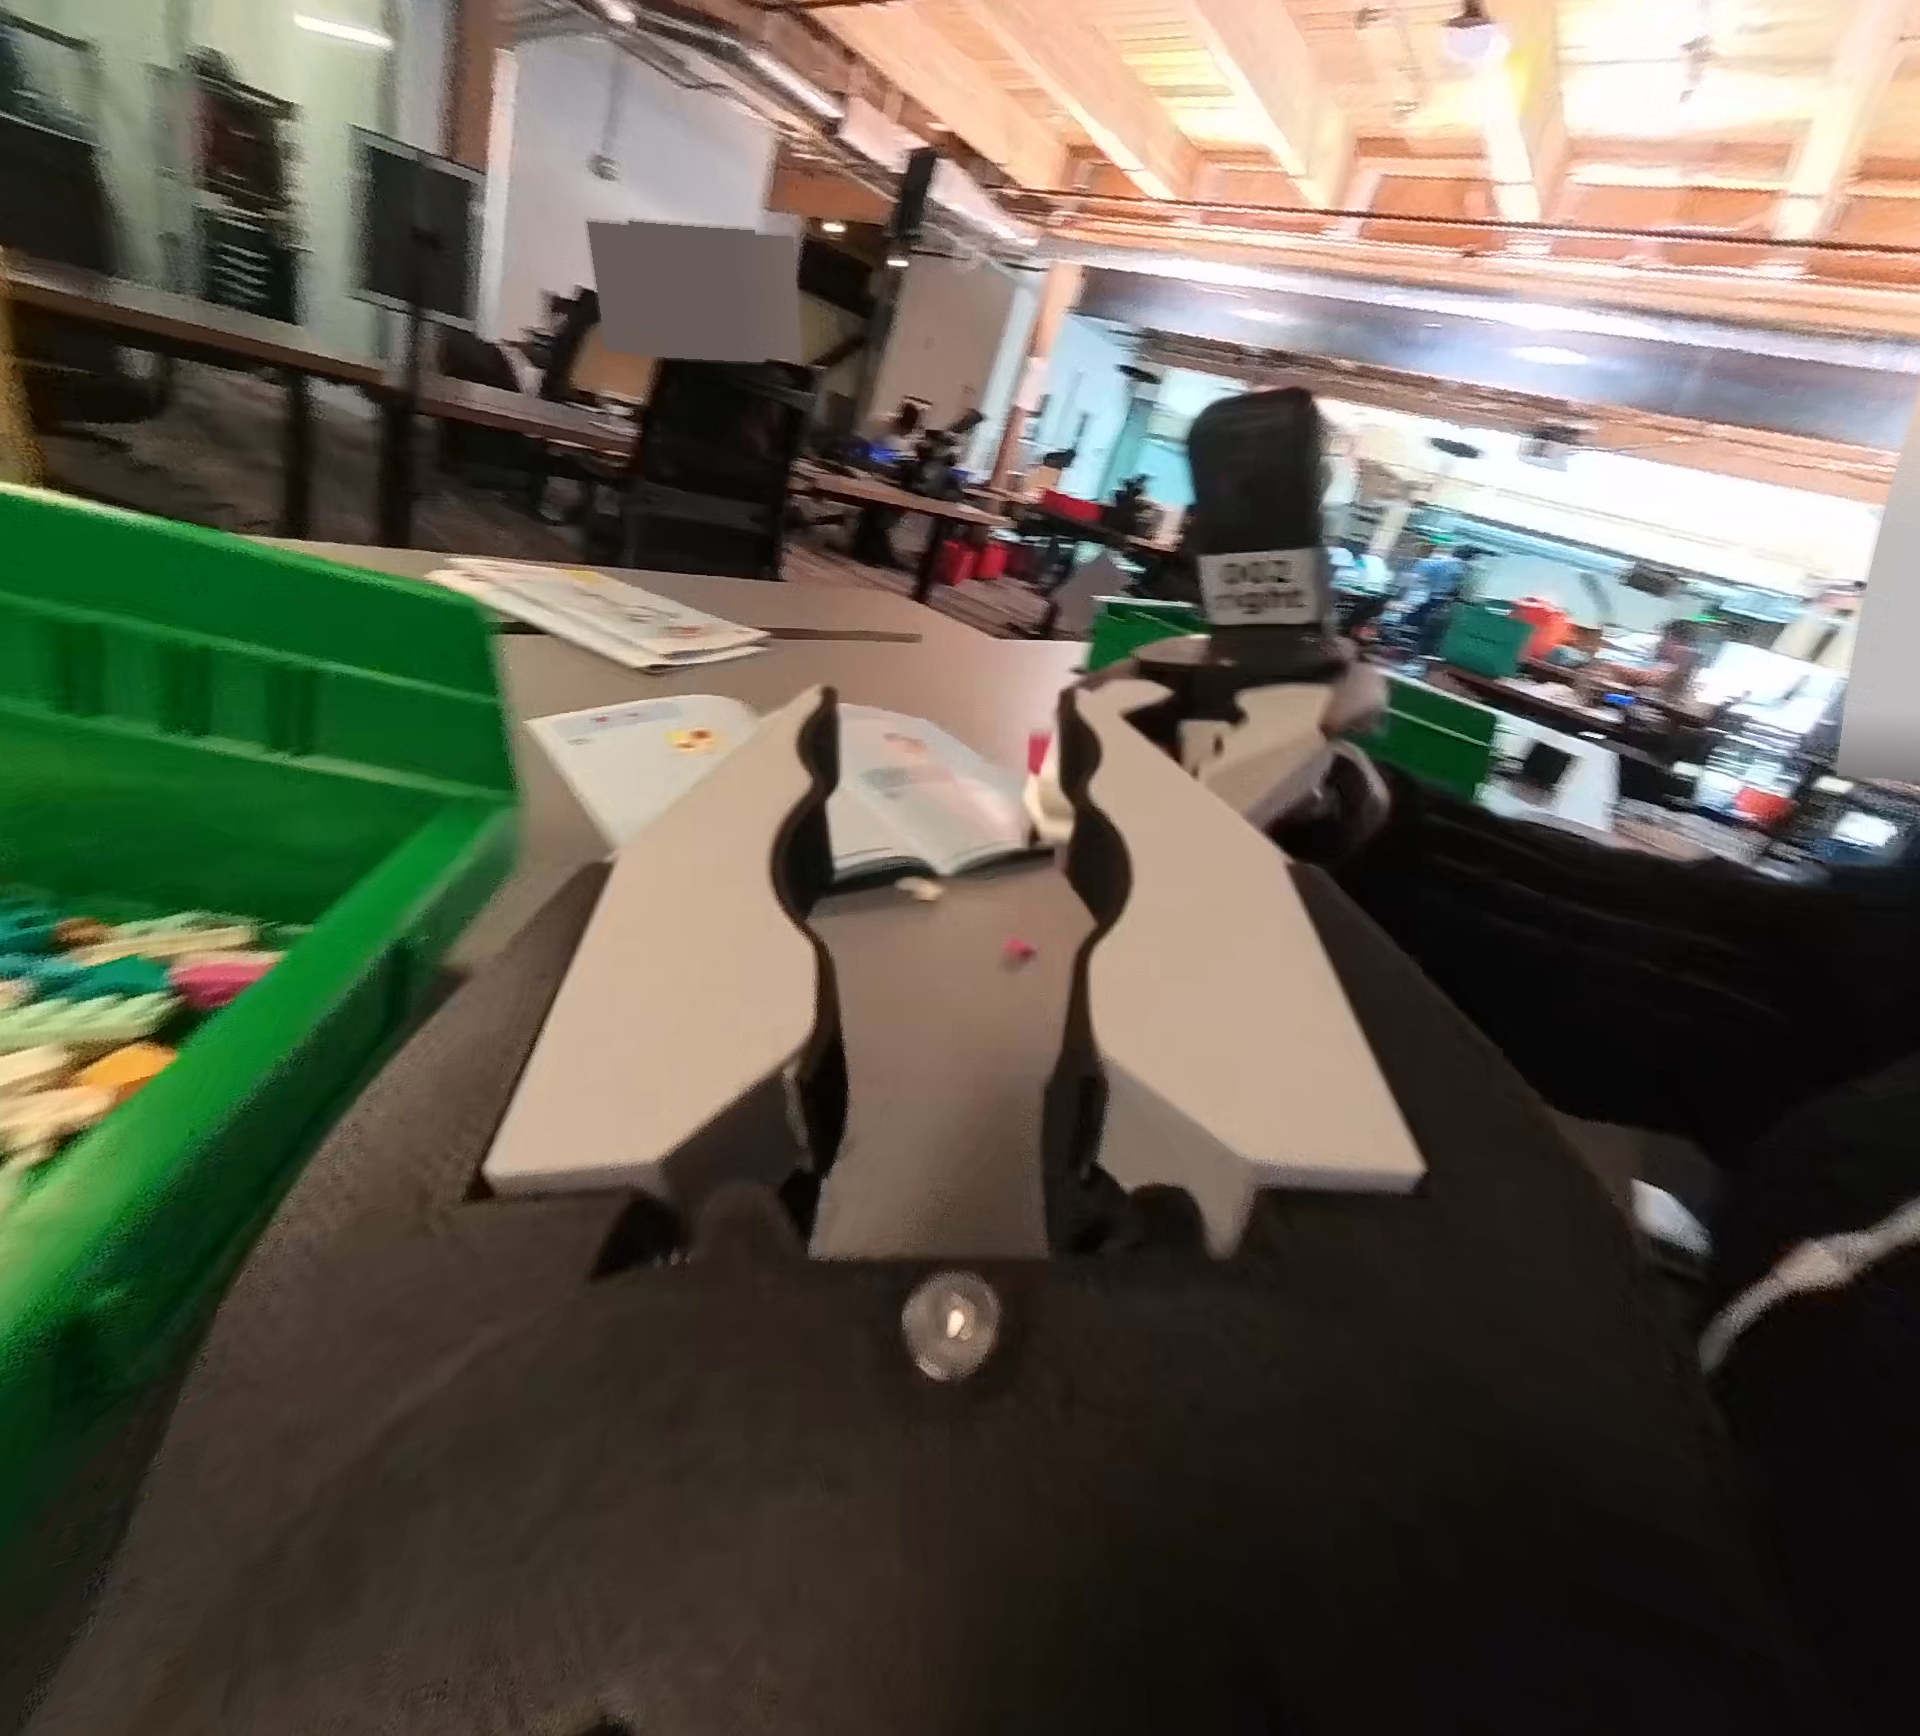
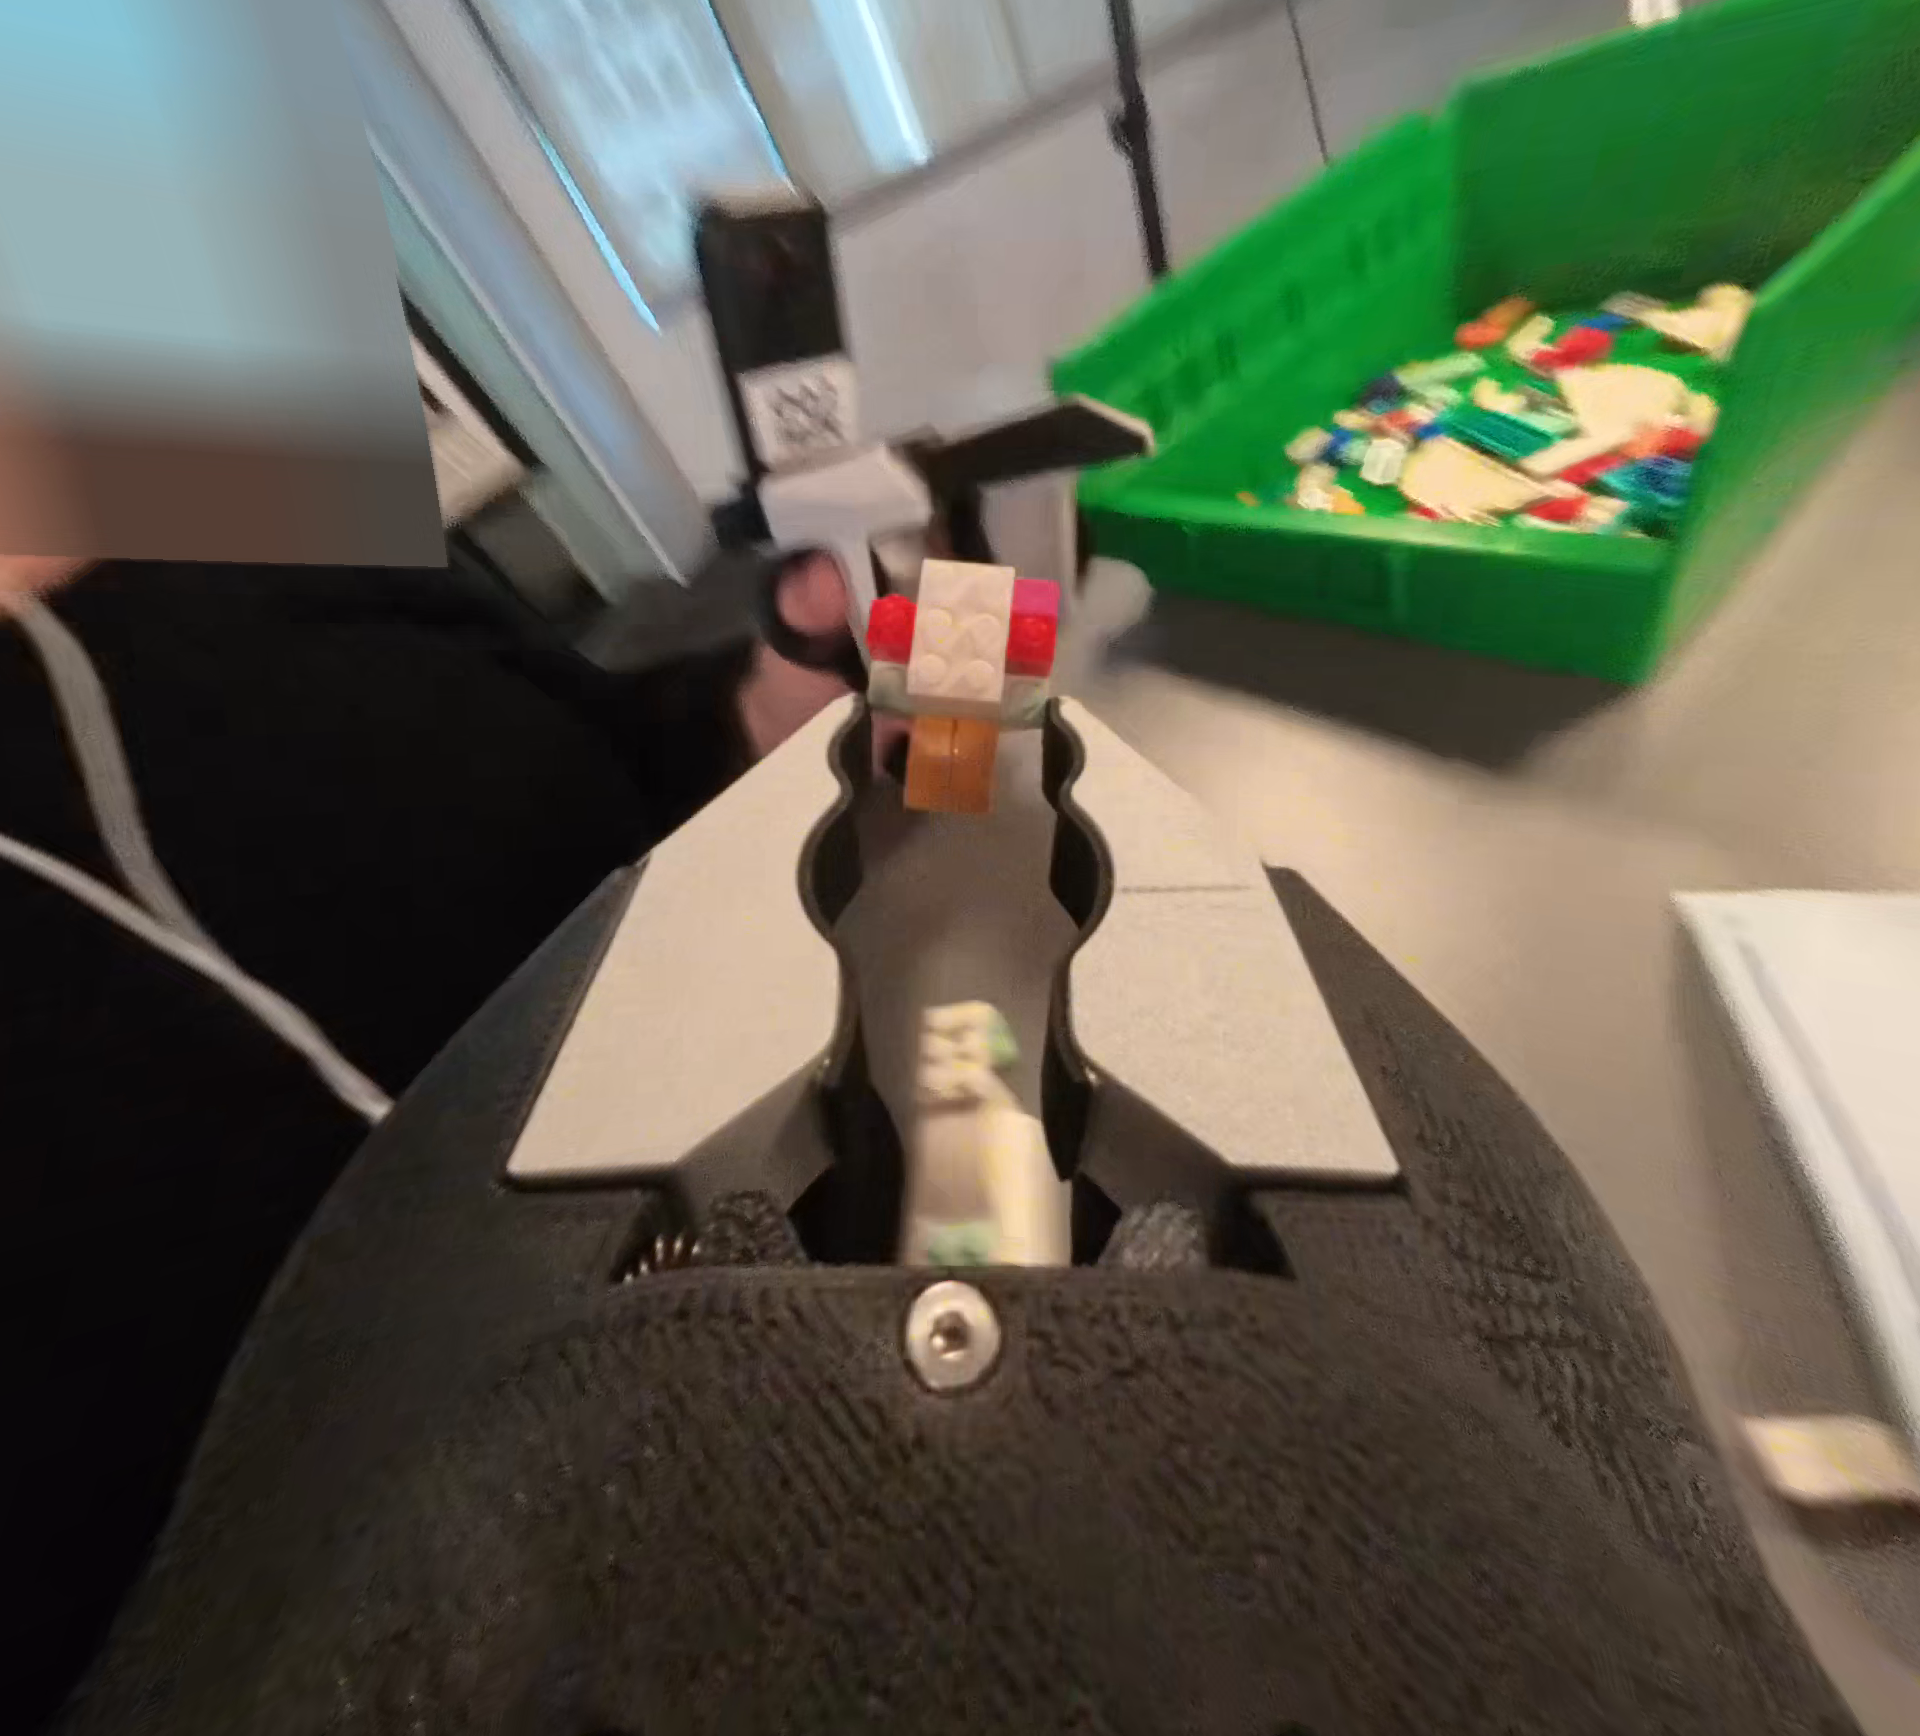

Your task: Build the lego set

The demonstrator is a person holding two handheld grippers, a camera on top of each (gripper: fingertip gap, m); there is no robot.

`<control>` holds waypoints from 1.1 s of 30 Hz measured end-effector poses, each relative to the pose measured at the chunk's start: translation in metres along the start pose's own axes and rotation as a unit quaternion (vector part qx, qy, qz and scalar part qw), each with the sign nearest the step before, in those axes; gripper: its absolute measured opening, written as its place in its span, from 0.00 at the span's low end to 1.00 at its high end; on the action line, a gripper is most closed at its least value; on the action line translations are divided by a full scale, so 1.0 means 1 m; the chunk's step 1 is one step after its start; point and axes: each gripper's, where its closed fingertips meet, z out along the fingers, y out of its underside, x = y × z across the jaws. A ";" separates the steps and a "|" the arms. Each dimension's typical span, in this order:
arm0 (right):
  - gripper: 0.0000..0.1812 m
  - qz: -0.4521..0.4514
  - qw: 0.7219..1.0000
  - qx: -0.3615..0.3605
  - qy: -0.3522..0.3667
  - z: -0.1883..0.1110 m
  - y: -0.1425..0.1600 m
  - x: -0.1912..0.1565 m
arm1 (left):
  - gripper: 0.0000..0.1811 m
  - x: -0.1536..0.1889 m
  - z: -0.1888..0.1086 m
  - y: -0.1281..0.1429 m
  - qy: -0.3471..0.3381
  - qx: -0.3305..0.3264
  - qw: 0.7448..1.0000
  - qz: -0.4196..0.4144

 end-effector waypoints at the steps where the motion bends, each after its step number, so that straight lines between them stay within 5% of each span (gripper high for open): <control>1: 0.17 0.026 0.999 0.027 -0.031 -0.004 -0.007 -0.010 | 0.27 0.013 0.002 0.000 0.035 0.001 0.999 -0.002; 4: 0.17 0.082 0.990 0.072 -0.087 -0.014 -0.013 -0.026 | 0.34 0.049 0.006 0.001 0.104 0.003 0.992 0.068; 8: 0.17 0.097 0.980 0.125 -0.118 -0.023 -0.019 -0.036 | 0.33 0.068 0.014 0.009 0.072 -0.008 0.977 0.202; 15: 0.17 0.098 0.962 0.219 -0.133 -0.035 -0.033 -0.041 | 0.32 0.075 0.024 0.010 0.048 0.001 0.979 0.199; 22: 0.17 0.016 0.961 0.260 -0.092 -0.040 -0.035 -0.042 | 0.27 0.088 0.032 0.007 0.149 0.027 0.988 -0.017; 29: 0.17 0.006 0.956 0.275 -0.103 -0.045 -0.037 -0.045 | 0.23 0.088 0.037 0.013 0.195 0.011 0.975 -0.106; 33: 0.17 -0.011 0.959 0.265 -0.099 -0.045 -0.036 -0.046 | 0.25 0.083 0.031 -0.001 0.208 0.055 0.968 -0.133</control>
